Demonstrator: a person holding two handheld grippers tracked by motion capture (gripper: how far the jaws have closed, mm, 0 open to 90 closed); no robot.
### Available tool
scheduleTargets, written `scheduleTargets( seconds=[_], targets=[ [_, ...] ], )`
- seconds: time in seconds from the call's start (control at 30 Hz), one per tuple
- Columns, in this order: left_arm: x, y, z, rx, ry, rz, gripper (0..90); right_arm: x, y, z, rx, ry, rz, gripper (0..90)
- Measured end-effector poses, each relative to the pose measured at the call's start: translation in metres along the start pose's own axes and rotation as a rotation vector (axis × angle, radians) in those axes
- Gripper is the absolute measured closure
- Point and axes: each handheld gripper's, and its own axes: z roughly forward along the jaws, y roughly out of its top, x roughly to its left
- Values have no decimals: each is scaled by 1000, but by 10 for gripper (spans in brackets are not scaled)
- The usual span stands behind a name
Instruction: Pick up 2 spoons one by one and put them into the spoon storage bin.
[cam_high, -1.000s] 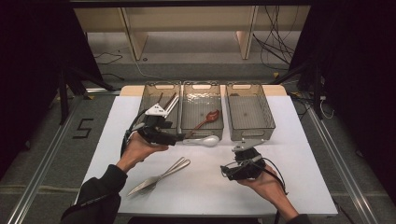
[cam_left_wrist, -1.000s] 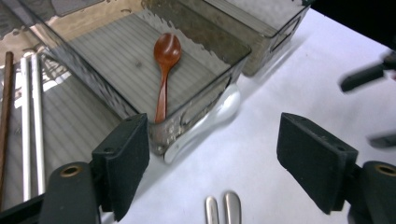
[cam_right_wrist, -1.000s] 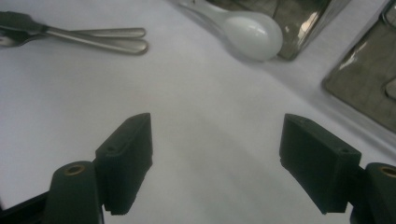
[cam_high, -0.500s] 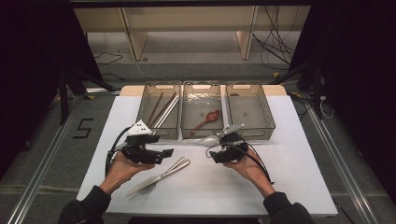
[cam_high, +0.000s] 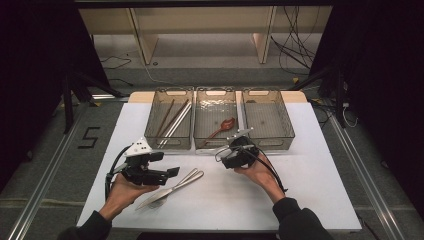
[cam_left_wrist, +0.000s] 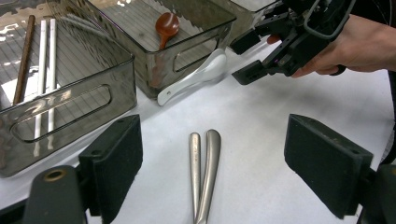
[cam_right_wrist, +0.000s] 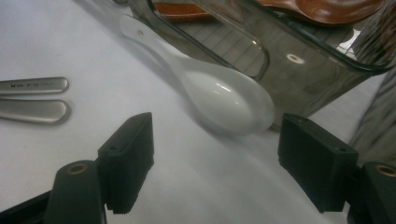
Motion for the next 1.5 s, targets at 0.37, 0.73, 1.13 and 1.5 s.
scheduleTargets(
  seconds=[0.37, 0.73, 1.13, 1.5],
  targets=[
    [1, -1, 1, 9, -8, -5, 191, -8, 1, 4, 4, -6, 2, 318],
    [2, -3, 3, 23, -2, 3, 205, -8, 1, 8, 13, -3, -18, 414],
    [3, -3, 2, 18, 1, -2, 213, 7, 6, 6, 23, 0, -107, 473],
    [3, -4, 3, 24, -2, 0, 218, 23, 21, 7, -24, -7, -177, 461]
  ],
)
